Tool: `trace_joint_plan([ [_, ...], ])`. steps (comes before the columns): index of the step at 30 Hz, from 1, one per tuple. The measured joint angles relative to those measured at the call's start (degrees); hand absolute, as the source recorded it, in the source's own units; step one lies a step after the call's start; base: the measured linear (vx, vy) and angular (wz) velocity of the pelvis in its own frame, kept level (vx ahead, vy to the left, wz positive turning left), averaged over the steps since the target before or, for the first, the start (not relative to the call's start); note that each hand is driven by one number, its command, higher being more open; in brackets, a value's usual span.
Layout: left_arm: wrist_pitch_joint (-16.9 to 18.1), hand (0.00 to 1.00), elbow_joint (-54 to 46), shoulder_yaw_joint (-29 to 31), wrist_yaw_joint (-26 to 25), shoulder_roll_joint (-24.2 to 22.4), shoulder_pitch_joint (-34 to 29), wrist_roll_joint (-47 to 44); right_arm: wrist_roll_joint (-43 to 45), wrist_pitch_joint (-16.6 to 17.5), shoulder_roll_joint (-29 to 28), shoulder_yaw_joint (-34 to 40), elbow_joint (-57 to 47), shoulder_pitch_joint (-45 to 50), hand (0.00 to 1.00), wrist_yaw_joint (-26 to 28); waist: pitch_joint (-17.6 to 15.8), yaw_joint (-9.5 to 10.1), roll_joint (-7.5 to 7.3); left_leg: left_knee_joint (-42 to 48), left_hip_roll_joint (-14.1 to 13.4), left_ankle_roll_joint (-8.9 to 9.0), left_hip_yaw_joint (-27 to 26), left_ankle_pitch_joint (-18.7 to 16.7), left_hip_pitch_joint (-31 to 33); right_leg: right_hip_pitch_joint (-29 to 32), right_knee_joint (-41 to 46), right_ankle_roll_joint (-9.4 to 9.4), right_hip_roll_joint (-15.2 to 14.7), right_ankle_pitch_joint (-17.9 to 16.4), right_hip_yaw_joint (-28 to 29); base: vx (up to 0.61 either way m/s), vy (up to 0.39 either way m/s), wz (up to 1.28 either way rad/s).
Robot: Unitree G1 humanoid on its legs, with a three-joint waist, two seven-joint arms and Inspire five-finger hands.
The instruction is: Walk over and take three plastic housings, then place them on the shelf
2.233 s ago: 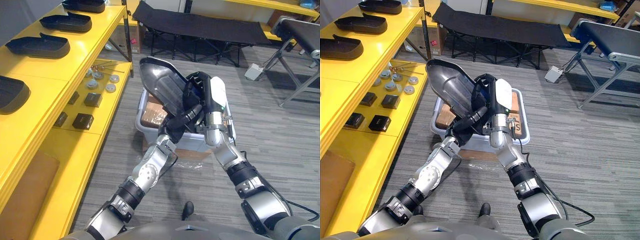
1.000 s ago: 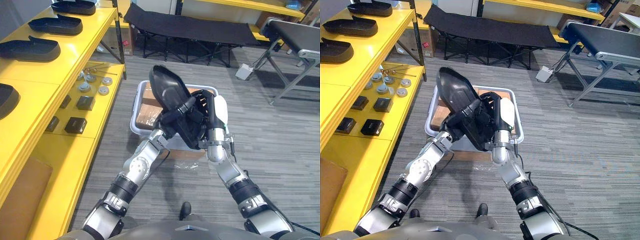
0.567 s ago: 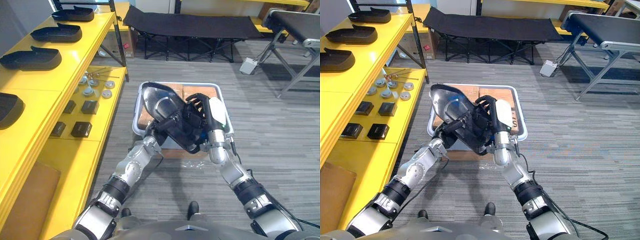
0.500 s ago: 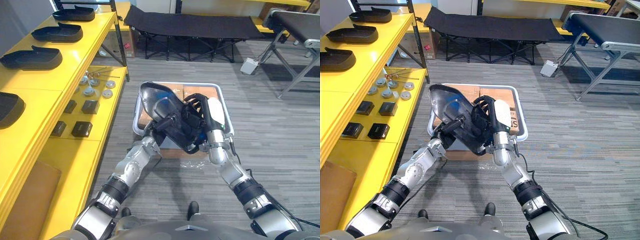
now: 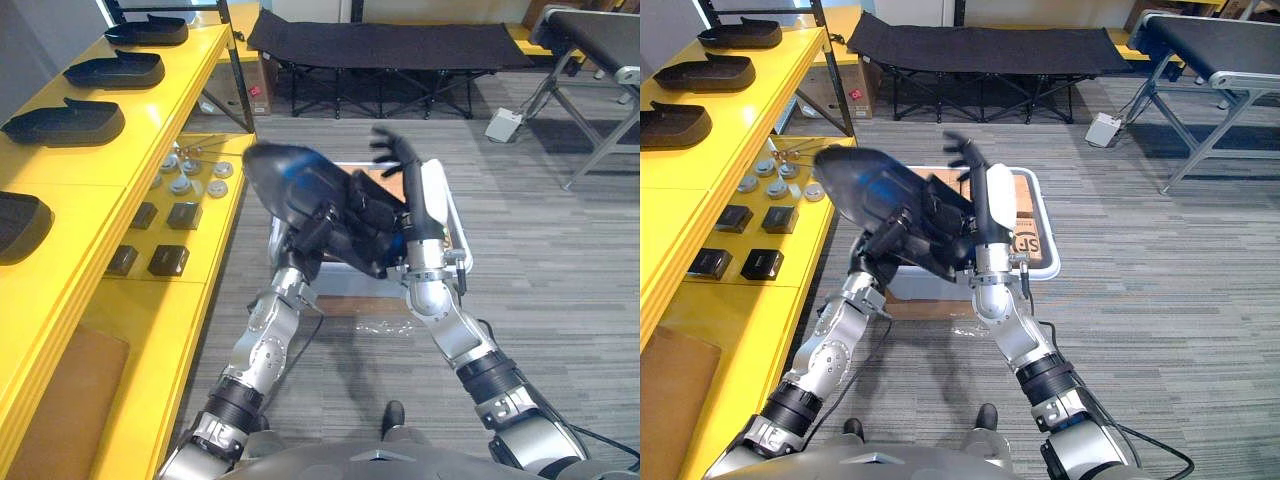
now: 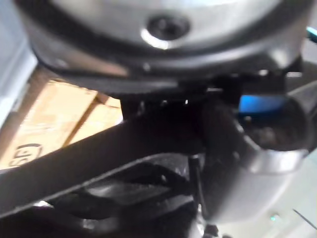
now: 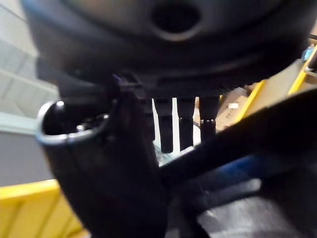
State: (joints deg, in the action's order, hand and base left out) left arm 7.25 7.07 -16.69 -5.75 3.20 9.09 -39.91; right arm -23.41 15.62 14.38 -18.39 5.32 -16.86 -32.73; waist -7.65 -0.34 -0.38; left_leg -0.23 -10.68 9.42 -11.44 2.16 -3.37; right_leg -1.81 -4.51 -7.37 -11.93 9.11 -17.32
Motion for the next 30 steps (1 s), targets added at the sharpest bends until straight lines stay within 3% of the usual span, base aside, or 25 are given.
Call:
trace_joint_plan([
  [3,0.16,0.0,-4.83,4.47,-5.17,0.06,-1.19,13.85,2.63,1.73,-1.42,1.53,-7.27,1.4,1.0,-0.12,0.1,0.01,0.16,0.02,0.0,-0.01,-0.06,-0.07,-0.19,-0.18,0.0,0.0,-0.02,-0.01,-0.12,0.0,0.0,0.0],
  [8,0.31,0.0,-9.46,17.79,-14.75,0.12,-6.78,32.13,11.67,2.55,-1.84,8.47,-12.65,7.94,1.0,0.75,0.41,-0.01,0.64,0.02,-0.02,0.01,0.16,-0.07,-0.23,-0.39,-0.01,0.21,-0.03,-0.26,-0.61,0.0,0.0,0.01],
  [11,1.43,0.0,-9.95,23.01,-18.37,0.29,-10.03,37.67,15.87,2.43,-2.12,11.8,-12.65,12.9,1.0,2.85,0.67,0.11,1.05,0.01,-0.06,0.05,0.47,-0.09,-0.22,-0.63,-0.02,0.38,-0.03,-0.6,-1.12,0.0,0.001,0.06],
  [14,2.73,0.0,-11.04,24.58,-19.18,0.52,-12.25,40.4,18.88,2.47,-3.16,12.7,-12.69,15.42,1.0,6.54,0.92,0.22,1.32,0.01,-0.08,0.11,0.64,-0.13,-0.2,-0.47,-0.31,0.58,-0.03,-0.85,-1.39,-0.01,0.007,0.04],
  [20,8.69,0.0,-17.64,23.07,-9.15,2.78,-14.04,40.46,25.0,2.42,-3.27,12.06,-12.69,18.05,1.0,18.7,1.6,0.27,1.67,0.02,-0.09,0.13,0.96,-0.22,-0.07,-0.77,-0.33,0.66,-0.05,-1.33,-2.11,0.01,0.008,0.04],
  [21,10.46,0.0,-20.05,23.0,-3.93,4.87,-14.12,40.36,26.47,2.41,-2.87,11.66,-12.66,18.23,1.0,21.89,1.76,0.25,1.92,0.05,-0.09,0.07,0.97,-0.32,-0.07,-0.78,-0.33,0.46,-0.05,-1.24,-2.13,0.0,0.0,0.0],
  [23,11.43,0.0,-21.52,23.03,-0.21,6.84,-14.12,39.85,28.22,2.4,-2.14,11.39,-12.59,18.23,1.0,24.55,1.99,0.2,2.17,0.08,-0.09,0.04,0.98,-0.39,-0.07,-0.79,-0.32,0.42,-0.05,-1.21,-2.14,0.0,0.0,0.0],
  [26,13.79,0.0,-24.96,22.78,9.97,12.57,-14.12,38.32,31.44,1.82,1.97,10.79,-12.17,18.12,1.0,32.0,3.18,0.27,3.16,0.16,-0.08,-0.04,1.11,-0.59,0.03,-1.12,-0.27,0.36,-0.06,-1.2,-2.62,0.01,0.004,0.01],
  [30,13.89,0.0,-28.02,21.66,20.35,16.45,-13.96,33.02,33.39,0.14,5.43,9.38,-10.13,15.76,1.0,38.71,4.24,0.27,3.68,0.49,-0.08,-0.09,1.5,-0.63,0.18,-1.43,-0.04,0.23,-0.07,-1.11,-3.33,0.02,0.012,0.05],
])
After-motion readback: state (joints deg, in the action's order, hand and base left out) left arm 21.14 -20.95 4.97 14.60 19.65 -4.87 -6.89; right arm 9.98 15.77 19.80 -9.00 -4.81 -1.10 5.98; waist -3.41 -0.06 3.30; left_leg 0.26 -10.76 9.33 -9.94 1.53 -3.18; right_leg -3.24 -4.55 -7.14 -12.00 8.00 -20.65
